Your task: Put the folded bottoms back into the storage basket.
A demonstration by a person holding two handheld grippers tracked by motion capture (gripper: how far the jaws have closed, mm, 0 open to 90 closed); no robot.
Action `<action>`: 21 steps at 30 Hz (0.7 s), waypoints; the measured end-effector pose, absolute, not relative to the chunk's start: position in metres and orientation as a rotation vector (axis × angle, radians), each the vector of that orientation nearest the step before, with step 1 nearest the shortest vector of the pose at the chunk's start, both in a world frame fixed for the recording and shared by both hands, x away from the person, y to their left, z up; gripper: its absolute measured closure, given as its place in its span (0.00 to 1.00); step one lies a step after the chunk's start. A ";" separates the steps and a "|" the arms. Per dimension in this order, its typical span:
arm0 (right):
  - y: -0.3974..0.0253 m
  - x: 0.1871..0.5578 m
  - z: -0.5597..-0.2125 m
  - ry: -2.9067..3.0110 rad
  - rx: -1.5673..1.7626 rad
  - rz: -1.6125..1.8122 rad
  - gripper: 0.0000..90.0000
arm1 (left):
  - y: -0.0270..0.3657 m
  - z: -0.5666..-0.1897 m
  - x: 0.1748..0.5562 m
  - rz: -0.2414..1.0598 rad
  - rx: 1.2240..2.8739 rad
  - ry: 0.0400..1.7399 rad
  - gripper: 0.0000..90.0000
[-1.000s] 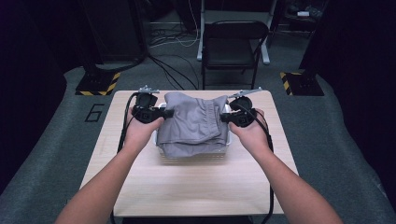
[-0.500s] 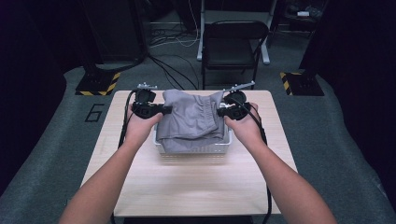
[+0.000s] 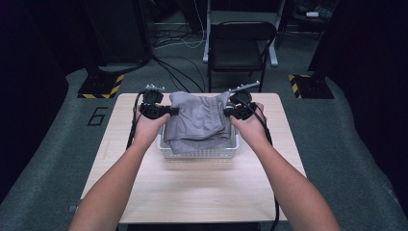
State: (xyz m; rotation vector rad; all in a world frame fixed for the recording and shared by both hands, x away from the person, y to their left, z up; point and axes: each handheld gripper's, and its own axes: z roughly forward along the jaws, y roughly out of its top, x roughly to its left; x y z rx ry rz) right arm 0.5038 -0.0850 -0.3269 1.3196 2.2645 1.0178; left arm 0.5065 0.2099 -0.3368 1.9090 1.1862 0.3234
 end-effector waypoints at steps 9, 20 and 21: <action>-0.088 0.514 -0.332 2.250 1.324 1.006 0.97 | 0.209 -0.344 0.518 0.322 1.899 1.180 0.80; -0.087 0.524 -0.343 2.247 1.355 1.008 0.97 | 0.205 -0.357 0.532 0.333 1.920 1.207 0.80; -0.087 0.525 -0.345 2.246 1.353 1.000 0.97 | 0.205 -0.358 0.533 0.335 1.923 1.207 0.80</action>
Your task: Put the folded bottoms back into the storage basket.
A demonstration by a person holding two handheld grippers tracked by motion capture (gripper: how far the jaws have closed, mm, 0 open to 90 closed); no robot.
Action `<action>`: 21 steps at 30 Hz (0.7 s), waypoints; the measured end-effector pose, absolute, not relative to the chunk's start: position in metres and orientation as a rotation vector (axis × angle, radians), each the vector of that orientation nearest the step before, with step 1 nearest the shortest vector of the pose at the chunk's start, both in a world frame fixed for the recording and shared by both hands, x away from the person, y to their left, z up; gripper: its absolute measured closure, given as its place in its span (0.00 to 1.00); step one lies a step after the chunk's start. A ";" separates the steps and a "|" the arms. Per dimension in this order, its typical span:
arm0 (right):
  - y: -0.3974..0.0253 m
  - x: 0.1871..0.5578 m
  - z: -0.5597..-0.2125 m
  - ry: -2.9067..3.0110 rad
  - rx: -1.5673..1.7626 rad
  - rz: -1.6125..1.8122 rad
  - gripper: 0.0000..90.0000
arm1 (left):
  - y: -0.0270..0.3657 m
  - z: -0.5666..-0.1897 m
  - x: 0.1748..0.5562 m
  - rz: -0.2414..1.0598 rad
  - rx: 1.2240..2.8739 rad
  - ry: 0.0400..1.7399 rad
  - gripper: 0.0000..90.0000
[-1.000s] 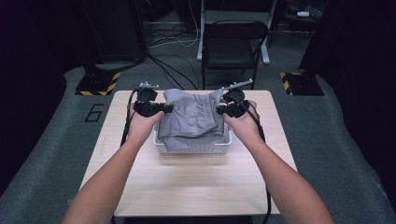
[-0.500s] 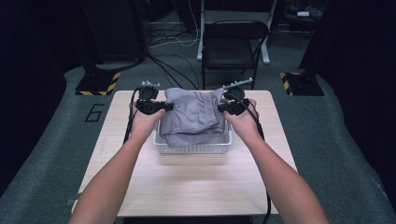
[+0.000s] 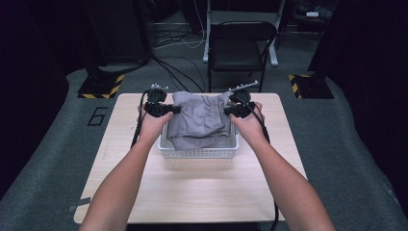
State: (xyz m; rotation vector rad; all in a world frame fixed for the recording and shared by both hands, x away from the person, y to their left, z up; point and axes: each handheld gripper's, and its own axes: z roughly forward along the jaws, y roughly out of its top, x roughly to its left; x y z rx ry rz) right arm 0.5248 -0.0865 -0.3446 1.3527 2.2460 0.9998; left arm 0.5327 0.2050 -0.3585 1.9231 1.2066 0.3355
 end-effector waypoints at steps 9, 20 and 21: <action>-0.088 0.529 -0.354 2.233 1.363 0.981 0.97 | 0.200 -0.368 0.539 0.337 1.927 1.225 0.80; -0.082 0.531 -0.365 2.244 1.362 0.951 0.97 | 0.200 -0.380 0.543 0.353 1.935 1.247 0.80; -0.081 0.532 -0.366 2.244 1.357 0.952 0.97 | 0.202 -0.382 0.543 0.353 1.936 1.252 0.80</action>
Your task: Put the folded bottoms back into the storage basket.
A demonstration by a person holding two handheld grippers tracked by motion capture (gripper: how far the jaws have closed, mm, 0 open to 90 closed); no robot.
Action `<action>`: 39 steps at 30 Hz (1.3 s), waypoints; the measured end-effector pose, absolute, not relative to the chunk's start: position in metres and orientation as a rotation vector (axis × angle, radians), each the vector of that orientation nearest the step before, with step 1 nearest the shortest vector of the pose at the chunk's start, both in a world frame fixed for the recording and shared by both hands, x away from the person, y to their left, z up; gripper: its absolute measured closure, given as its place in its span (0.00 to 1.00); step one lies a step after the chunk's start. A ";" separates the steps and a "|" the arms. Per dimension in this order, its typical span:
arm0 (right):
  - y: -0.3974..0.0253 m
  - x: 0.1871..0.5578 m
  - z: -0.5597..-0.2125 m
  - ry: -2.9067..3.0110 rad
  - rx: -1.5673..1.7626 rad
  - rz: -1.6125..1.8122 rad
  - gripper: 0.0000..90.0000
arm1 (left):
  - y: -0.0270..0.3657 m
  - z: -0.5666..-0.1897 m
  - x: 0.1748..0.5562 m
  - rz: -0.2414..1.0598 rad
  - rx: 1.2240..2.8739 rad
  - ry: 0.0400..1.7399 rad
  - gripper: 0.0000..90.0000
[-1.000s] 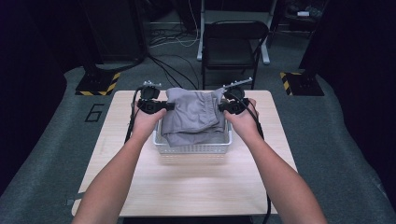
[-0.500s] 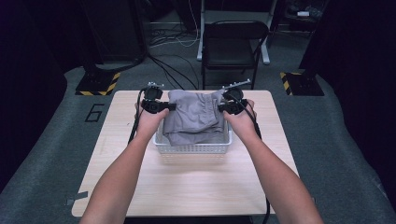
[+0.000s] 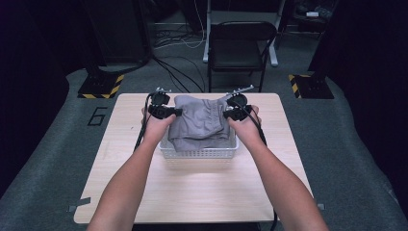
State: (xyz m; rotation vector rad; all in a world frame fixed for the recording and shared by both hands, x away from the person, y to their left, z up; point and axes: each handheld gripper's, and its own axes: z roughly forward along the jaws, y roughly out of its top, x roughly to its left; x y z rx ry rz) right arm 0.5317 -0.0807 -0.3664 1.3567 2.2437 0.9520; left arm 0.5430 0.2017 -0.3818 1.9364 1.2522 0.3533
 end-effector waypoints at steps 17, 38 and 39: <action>-0.069 0.534 -0.390 2.271 1.355 0.912 0.97 | 0.205 -0.414 0.538 0.350 1.940 1.294 0.80; -0.069 0.531 -0.413 2.294 1.366 0.872 0.97 | 0.202 -0.433 0.535 0.338 1.942 1.328 0.79; -0.069 0.531 -0.414 2.291 1.374 0.876 0.97 | 0.202 -0.434 0.536 0.338 1.946 1.325 0.79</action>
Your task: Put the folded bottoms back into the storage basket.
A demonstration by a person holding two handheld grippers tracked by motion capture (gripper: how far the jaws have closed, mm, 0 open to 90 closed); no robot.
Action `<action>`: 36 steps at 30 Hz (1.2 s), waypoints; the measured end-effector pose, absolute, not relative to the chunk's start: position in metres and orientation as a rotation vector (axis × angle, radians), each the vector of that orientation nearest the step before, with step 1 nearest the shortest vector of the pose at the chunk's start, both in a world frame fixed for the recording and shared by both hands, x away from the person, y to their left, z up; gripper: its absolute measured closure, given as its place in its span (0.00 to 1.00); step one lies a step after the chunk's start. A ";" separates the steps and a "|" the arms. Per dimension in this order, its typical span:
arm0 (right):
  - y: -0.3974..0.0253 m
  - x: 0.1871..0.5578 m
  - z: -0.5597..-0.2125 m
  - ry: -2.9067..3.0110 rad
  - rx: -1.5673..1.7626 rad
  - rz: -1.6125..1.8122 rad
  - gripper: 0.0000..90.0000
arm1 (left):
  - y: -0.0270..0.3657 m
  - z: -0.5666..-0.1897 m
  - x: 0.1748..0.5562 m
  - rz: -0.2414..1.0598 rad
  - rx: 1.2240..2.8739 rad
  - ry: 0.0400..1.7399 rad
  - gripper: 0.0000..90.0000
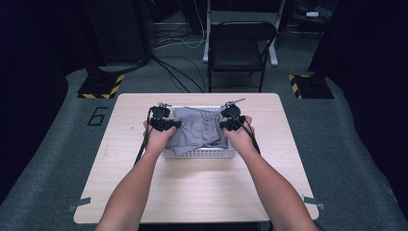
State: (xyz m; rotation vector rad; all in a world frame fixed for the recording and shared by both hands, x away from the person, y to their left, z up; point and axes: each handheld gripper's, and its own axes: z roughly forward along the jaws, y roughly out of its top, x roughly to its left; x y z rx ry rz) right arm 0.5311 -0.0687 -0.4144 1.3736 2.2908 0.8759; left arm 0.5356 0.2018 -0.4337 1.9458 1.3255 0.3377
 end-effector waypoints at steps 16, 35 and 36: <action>-0.064 0.529 -0.429 2.311 1.398 0.856 0.97 | 0.198 -0.447 0.535 0.332 1.987 1.340 0.79; -0.066 0.528 -0.432 2.309 1.415 0.866 0.75 | 0.197 -0.447 0.532 0.365 1.993 1.349 0.56; -0.066 0.528 -0.431 2.309 1.418 0.865 0.73 | 0.196 -0.446 0.532 0.368 1.986 1.356 0.55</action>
